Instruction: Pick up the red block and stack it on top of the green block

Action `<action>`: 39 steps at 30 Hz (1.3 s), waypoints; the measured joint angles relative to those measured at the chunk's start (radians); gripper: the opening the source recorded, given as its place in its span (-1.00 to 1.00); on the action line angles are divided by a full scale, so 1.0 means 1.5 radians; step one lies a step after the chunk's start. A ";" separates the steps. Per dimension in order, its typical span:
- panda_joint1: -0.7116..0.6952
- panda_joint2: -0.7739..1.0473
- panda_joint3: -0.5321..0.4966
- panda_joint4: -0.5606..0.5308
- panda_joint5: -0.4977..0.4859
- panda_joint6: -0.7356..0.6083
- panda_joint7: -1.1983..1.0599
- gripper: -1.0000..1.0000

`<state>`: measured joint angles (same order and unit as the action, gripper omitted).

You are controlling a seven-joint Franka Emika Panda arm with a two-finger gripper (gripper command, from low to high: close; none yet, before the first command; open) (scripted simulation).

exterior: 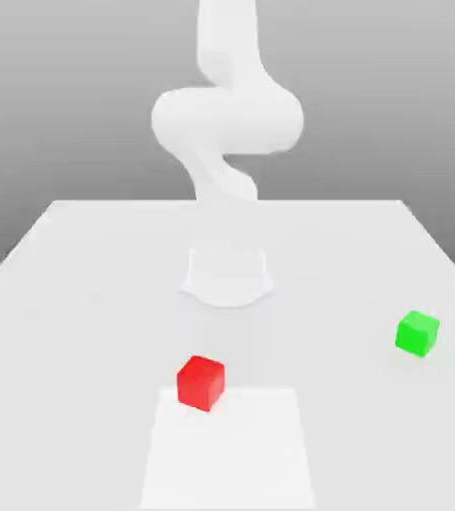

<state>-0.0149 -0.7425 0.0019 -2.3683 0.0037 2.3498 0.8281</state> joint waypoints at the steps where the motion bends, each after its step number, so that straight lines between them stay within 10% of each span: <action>1: -0.005 0.019 0.001 -0.022 0.001 0.016 0.009 0.00; 16: -0.079 0.332 0.024 -0.360 0.012 0.274 0.164 0.00; 23: -0.079 0.573 0.012 -0.378 0.004 0.469 0.194 0.00; 24: -0.073 0.596 0.005 -0.375 0.001 0.488 0.196 -1.00; 39: -0.082 0.426 0.016 -0.399 0.007 0.342 0.192 -1.00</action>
<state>-0.1375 -0.1043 0.0255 -2.9667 0.0142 2.8632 1.1164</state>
